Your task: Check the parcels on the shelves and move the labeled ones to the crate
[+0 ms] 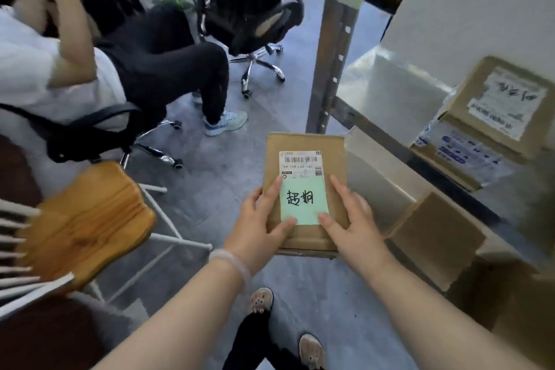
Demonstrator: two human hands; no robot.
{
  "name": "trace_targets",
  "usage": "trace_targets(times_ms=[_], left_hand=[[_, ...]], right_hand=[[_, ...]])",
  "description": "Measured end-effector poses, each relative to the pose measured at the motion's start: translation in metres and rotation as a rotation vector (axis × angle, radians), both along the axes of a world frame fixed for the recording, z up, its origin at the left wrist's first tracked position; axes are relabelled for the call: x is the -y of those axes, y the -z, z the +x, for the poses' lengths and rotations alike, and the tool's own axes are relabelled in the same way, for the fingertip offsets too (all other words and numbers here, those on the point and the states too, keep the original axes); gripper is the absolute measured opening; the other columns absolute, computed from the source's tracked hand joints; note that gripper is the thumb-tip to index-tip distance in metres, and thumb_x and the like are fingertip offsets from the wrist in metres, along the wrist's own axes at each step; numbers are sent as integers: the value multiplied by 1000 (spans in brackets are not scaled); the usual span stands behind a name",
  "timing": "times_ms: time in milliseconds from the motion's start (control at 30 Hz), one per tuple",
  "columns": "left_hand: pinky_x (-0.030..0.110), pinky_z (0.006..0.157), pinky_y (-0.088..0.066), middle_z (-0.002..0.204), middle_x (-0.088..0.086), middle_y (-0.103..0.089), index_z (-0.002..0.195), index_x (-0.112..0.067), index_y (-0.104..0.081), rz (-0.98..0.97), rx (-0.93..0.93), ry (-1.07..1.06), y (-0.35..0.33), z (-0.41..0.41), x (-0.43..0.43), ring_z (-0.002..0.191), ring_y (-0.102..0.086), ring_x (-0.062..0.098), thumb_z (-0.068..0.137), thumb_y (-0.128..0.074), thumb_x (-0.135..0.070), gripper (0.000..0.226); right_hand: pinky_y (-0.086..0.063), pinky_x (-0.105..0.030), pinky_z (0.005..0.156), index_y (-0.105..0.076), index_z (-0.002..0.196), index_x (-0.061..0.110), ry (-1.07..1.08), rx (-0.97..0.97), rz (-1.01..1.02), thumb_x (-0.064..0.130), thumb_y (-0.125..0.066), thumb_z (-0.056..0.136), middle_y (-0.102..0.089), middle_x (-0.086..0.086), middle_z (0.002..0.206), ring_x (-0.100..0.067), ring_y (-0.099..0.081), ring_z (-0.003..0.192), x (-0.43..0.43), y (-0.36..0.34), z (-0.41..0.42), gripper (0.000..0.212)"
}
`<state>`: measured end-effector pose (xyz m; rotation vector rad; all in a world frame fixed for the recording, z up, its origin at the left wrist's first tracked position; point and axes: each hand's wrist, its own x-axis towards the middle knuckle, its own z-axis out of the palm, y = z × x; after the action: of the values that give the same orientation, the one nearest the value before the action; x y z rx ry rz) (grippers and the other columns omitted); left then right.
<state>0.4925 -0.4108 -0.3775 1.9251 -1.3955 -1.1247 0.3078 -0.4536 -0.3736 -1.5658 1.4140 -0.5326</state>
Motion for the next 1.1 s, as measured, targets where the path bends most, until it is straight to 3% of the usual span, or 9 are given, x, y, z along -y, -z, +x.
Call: trace_targets(times_ms=[167, 233, 333, 500, 767, 900, 933, 1000, 1100], left_hand=[[40, 119, -25, 159, -7, -15, 130, -77, 2, -157, 63, -291, -52, 12, -74, 145, -21, 12, 80, -69, -54, 90], [40, 119, -25, 158, -8, -16, 129, -80, 1, -201, 81, -428, -75, 21, -109, 144, -20, 12, 74, -66, -59, 89], [42, 118, -28, 157, -10, -18, 127, -82, -2, -254, 96, -619, -107, 38, -170, 145, -21, 14, 74, -68, -57, 88], [38, 118, -28, 155, -18, -16, 127, -79, -5, -368, 213, -932, -157, 54, -288, 142, -26, 11, 81, -72, -50, 86], [42, 118, -30, 154, -22, -13, 133, -75, 6, -414, 519, -1311, -218, 34, -479, 143, -22, 13, 84, -66, -54, 89], [35, 117, -28, 155, -14, -17, 143, -66, -3, -414, 635, -1450, -242, 4, -577, 141, -23, 8, 84, -65, -55, 87], [29, 116, -27, 151, -17, -20, 143, -66, -2, -411, 659, -1476, -247, -5, -599, 137, -24, 3, 85, -65, -54, 86], [16, 108, -22, 142, -25, -19, 142, -66, -2, -387, 671, -1528, -254, -24, -640, 128, -21, -7, 86, -65, -51, 86], [24, 113, -27, 151, -22, -17, 143, -65, -3, -354, 662, -1611, -257, -49, -695, 136, -25, 2, 86, -66, -50, 86]], right_hand=[[-18, -30, 114, -25, 129, 72, -353, 57, -132, 31, -58, 93, -16, 10, 157, -8, -17, 143, -17, -51, 43, 63], [-14, -27, 113, -24, 135, 68, -488, 79, -176, 37, -61, 90, -12, 7, 160, -5, -9, 145, -36, -70, 66, 66], [-28, -32, 115, -29, 140, 59, -666, 173, -217, 44, -66, 83, -27, 7, 154, -5, -21, 143, -71, -100, 105, 69], [-34, -1, 89, -35, 139, 52, -976, 317, -289, 32, -70, 86, -34, 18, 143, 12, -31, 127, -156, -151, 175, 67], [-32, 7, 74, -31, 138, 58, -1354, 440, -409, 38, -63, 89, -35, 22, 140, 31, -29, 105, -336, -226, 232, 62], [-43, -20, 94, -29, 134, 66, -1487, 517, -376, 45, -61, 87, -36, 15, 145, 0, -38, 125, -438, -247, 230, 61], [-41, -20, 98, -28, 132, 70, -1521, 542, -367, 46, -61, 87, -36, 13, 145, -1, -37, 128, -462, -250, 228, 61], [-33, -1, 89, -27, 127, 72, -1583, 588, -373, 44, -60, 88, -36, 15, 143, 10, -34, 123, -507, -254, 223, 59], [-34, -3, 90, -26, 132, 69, -1684, 613, -363, 43, -58, 91, -34, 19, 143, 6, -32, 124, -565, -254, 214, 58]])
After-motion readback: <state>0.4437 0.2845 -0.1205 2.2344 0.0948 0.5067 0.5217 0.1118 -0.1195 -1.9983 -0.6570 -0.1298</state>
